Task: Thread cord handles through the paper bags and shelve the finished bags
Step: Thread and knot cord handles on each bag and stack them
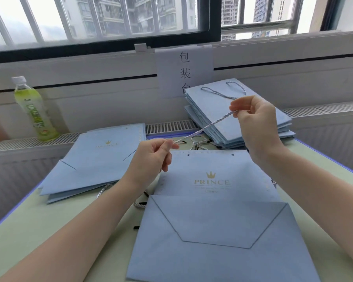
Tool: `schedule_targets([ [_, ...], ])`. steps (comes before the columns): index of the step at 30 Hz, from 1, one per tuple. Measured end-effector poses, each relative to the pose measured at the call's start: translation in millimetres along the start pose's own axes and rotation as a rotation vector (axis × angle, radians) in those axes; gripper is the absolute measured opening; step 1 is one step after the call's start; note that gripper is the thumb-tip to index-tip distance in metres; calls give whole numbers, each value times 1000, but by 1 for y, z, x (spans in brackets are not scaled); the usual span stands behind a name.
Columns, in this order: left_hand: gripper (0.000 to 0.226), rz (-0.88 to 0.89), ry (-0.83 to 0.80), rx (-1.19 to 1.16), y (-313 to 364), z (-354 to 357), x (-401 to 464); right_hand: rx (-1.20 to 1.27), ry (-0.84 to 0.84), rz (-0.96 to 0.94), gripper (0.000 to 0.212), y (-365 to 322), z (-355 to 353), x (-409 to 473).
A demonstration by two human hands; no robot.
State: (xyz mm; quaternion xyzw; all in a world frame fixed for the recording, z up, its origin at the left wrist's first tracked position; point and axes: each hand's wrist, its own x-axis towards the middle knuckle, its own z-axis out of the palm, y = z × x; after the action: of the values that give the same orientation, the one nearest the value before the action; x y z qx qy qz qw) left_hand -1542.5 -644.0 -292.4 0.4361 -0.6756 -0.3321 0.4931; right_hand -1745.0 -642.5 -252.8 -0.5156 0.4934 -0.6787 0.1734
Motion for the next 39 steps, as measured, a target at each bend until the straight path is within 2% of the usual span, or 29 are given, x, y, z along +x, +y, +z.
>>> schedule_targets([
  [3, 24, 11, 61, 46, -5, 0, 1, -407, -73, -180, 31, 9, 3, -6],
  [4, 25, 10, 59, 50, -5, 2, 0, -476, -102, -273, 29, 10, 6, -10],
  [6, 30, 25, 5, 50, -4, 6, -2, -447, -217, -460, 23, 9, 13, -20],
  [8, 30, 84, -79, 108, -1, 12, -6, -447, -418, -552, 22, 8, 21, -33],
  [11, 25, 142, -105, 176, 3, 17, -11, -552, -742, -435, 32, 9, 29, -46],
  [13, 18, 110, -73, 186, 3, 17, -12, -603, -833, -353, 26, 10, 28, -48],
  [16, 23, 43, 63, 350, -2, 10, -8, -583, -749, -354, 17, 13, 24, -41],
  [19, 12, -91, 124, 508, -5, 5, -6, -563, -680, -278, 13, 22, 21, -35],
  [25, 33, -155, -27, 520, 1, 11, -8, -518, -644, -181, 7, 32, 18, -28],
  [29, 36, -182, 57, 269, 8, 8, -5, -615, -593, -262, 8, 32, 18, -27],
  [32, 41, -210, 118, 100, 17, -3, 0, -556, -555, -299, 8, 25, 15, -24],
  [36, 37, -415, 81, -111, 28, -12, 2, -513, -609, -237, 9, 20, 14, -21],
  [39, 25, -492, -78, -67, 30, -12, -1, -651, -636, -176, 14, 24, 14, -20],
])
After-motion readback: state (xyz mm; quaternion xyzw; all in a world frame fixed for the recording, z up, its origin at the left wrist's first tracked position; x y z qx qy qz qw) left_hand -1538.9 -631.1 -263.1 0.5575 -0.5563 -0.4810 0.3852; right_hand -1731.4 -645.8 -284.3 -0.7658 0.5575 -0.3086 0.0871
